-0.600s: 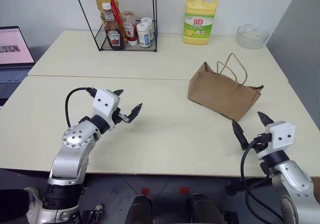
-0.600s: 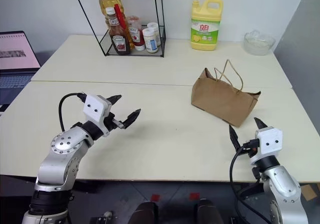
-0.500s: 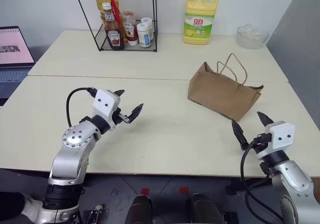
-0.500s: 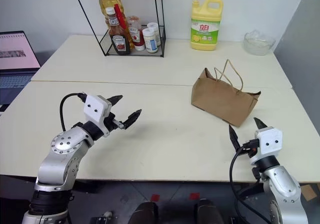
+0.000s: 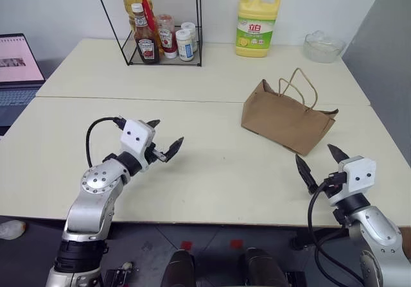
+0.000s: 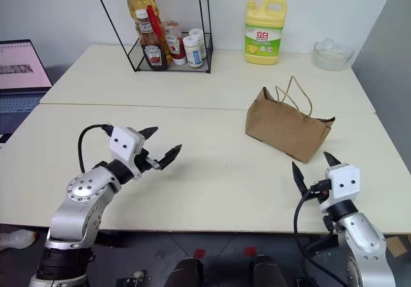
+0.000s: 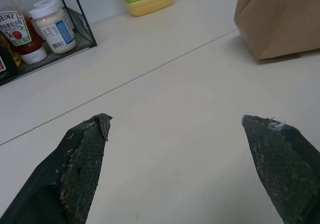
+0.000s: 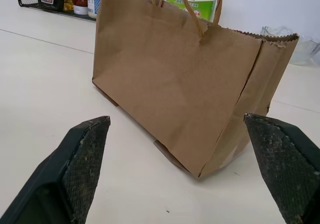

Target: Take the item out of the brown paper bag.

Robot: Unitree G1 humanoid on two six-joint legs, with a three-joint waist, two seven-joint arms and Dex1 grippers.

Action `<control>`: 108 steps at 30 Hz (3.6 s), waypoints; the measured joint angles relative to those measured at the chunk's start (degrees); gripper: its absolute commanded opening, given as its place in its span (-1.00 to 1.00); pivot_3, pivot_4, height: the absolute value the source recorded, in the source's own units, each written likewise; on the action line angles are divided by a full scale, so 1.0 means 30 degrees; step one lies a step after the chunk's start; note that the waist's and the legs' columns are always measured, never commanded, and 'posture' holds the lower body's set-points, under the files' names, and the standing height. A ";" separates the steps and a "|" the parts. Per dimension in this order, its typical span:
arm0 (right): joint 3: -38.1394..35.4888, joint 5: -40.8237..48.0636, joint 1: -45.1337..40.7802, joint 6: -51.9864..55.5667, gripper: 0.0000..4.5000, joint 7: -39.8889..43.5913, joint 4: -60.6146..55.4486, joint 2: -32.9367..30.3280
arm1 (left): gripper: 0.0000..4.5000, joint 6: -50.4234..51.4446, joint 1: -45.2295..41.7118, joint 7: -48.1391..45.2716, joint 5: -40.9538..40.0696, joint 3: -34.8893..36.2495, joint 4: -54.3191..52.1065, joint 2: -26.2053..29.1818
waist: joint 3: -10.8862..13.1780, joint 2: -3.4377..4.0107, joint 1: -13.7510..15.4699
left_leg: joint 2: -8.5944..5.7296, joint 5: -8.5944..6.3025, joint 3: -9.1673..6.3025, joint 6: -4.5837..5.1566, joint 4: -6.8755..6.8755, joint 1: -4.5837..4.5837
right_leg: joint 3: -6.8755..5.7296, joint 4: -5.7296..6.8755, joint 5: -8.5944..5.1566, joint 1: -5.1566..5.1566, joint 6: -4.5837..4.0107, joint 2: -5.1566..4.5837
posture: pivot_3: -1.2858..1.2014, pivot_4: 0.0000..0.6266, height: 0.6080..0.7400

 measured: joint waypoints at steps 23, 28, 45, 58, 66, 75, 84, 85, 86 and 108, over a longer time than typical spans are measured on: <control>-0.0924 0.1703 -0.5481 0.6997 1.00 0.0001 -0.2346 -0.4297 | 0.99 0.0535 -0.2957 -0.7037 -0.4132 -0.0882 -0.0582 0.2040 | 0.0005 -0.0003 -0.0036 | -0.0003 0.0000 -0.0003 0.0001 0.0009 -0.0009 | -0.0001 -0.0002 0.0000 -0.0005 0.0000 0.0008 | 0.03 -0.52 1.00; -0.0738 0.1888 -0.8211 1.0034 1.00 -0.0068 -0.0879 -0.5654 | 0.99 0.0787 -0.3499 -0.7511 -0.4273 -0.1203 -0.0574 0.2050 | 0.0010 -0.0005 -0.0026 | -0.0006 -0.0001 -0.0002 0.0003 0.0014 -0.0030 | -0.0003 -0.0015 0.0000 -0.0013 -0.0002 0.0005 | 0.03 -0.52 1.00; 0.0080 0.3168 -1.5364 1.3980 1.00 0.0726 0.3538 -0.5926 | 0.99 0.0321 -0.3819 -0.7825 -0.4236 -0.1289 0.0086 0.1986 | 0.0017 0.0002 -0.0033 | -0.0005 -0.0002 -0.0002 0.0006 0.0009 -0.0047 | -0.0004 -0.0020 0.0001 -0.0033 -0.0003 0.0005 | 0.03 -0.52 1.00; 0.0929 0.3897 -1.8290 1.6658 -0.44 0.0812 0.4140 -0.5855 | 1.00 -0.0039 -0.3813 -0.7860 -0.4210 -0.1288 0.0159 0.1993 | 0.0029 0.0016 -0.0040 | -0.0003 -0.0003 -0.0001 0.0008 0.0003 -0.0052 | -0.0003 -0.0019 0.0001 -0.0048 -0.0004 0.0006 | 0.03 -0.52 1.00; 0.2132 0.3555 -1.9213 1.6611 -0.98 0.1657 0.5114 -0.6881 | 1.00 0.0026 -0.3623 -0.7737 -0.4167 -0.1178 0.0189 0.2019 | 0.0035 0.0024 -0.0047 | -0.0005 -0.0004 0.0004 0.0008 0.0001 -0.0055 | 0.0003 -0.0021 0.0001 -0.0057 -0.0003 0.0005 | 0.03 -0.52 1.00; 0.6048 0.0918 -2.3238 1.1689 -0.98 0.6211 1.0868 -0.9114 | 1.00 0.0806 -0.3239 -0.7126 -0.4502 -0.0071 0.0775 0.2437 | 0.0088 0.0057 -0.0097 | -0.0004 -0.0005 0.0014 0.0011 -0.0014 -0.0079 | 0.0016 -0.0024 0.0001 -0.0112 -0.0004 0.0006 | 0.03 -0.52 1.00; 0.7965 -0.1637 -2.6609 0.7473 -0.98 0.8138 1.5479 -0.7074 | 1.00 0.1419 -0.0890 -0.6404 -0.4636 0.1235 -0.0616 0.3084 | 0.0105 0.0082 -0.0227 | -0.0004 -0.0002 0.0026 0.0007 -0.0017 -0.0190 | 0.0034 0.0010 0.0003 -0.0252 -0.0010 0.0002 | 0.03 -0.52 1.00; 0.8022 -0.1757 -2.7002 0.7168 -0.98 0.8203 1.5925 -0.6609 | 1.00 0.1537 -0.0639 -0.6264 -0.4672 0.1437 -0.0729 0.3112 | 0.0106 0.0083 -0.0247 | 0.0000 -0.0002 0.0026 0.0006 -0.0009 -0.0204 | 0.0033 0.0019 0.0004 -0.0273 -0.0011 0.0004 | 0.03 -0.52 1.00; 0.8083 -0.1930 -2.7327 0.6941 -0.98 0.8217 1.6230 -0.6152 | 1.00 0.1605 -0.0410 -0.6111 -0.4687 0.1611 -0.0806 0.3112 | 0.0108 0.0086 -0.0268 | 0.0000 -0.0002 0.0026 0.0006 -0.0009 -0.0206 | 0.0034 0.0021 0.0004 -0.0279 -0.0011 0.0004 | 0.03 -0.52 1.00; 0.8161 -0.3119 -3.0920 0.3357 -0.98 0.8150 2.1120 0.0720 | 1.00 0.1129 0.0910 -0.4440 -0.4657 0.2819 -0.1070 0.2995 | 0.0113 0.0096 -0.0360 | 0.0002 0.0000 0.0019 0.0002 -0.0010 -0.0271 | 0.0006 0.0025 0.0007 -0.0329 -0.0016 0.0000 | 0.03 -0.52 1.00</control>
